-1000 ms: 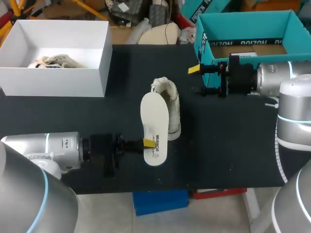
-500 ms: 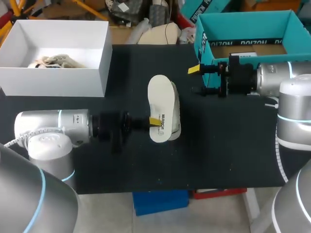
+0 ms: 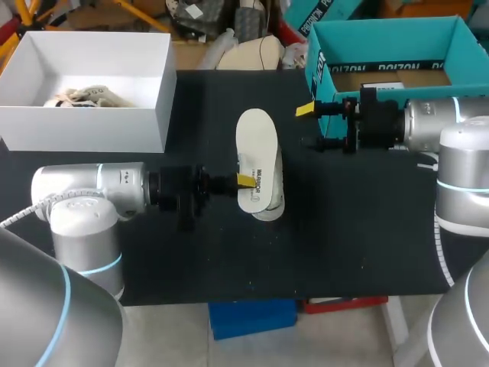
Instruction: Take the shoe out of the shoebox, open the shoe tongue, remove and reinsert the insole, then place the shoe into the shoebox
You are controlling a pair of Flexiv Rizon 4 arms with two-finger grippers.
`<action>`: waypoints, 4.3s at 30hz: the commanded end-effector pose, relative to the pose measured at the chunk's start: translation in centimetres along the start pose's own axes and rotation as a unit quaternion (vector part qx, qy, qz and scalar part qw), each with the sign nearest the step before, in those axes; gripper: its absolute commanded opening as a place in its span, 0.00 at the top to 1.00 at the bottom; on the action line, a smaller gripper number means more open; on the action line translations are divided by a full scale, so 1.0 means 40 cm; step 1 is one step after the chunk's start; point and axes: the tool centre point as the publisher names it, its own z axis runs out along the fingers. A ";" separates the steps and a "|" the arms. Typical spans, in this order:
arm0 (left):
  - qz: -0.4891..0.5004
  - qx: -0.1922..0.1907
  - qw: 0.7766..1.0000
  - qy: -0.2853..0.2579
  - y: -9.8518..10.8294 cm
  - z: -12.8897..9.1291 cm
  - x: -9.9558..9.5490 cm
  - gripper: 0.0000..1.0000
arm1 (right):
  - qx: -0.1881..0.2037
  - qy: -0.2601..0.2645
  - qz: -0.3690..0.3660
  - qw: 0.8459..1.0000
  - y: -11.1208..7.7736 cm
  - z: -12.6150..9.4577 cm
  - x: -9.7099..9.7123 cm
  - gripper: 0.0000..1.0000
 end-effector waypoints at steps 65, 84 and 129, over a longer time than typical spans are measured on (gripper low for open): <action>0.008 -0.006 1.000 0.019 0.001 -0.005 -0.007 0.79 | 0.070 -0.001 -0.001 0.998 -0.100 0.216 -0.049 1.00; 0.156 -0.017 0.889 0.430 0.070 -0.077 -0.150 0.00 | 0.070 -0.001 -0.001 0.998 -0.100 0.216 -0.049 1.00; 0.105 0.030 0.773 0.624 0.005 -0.008 -0.133 0.00 | 0.070 -0.001 -0.001 0.998 -0.100 0.216 -0.049 1.00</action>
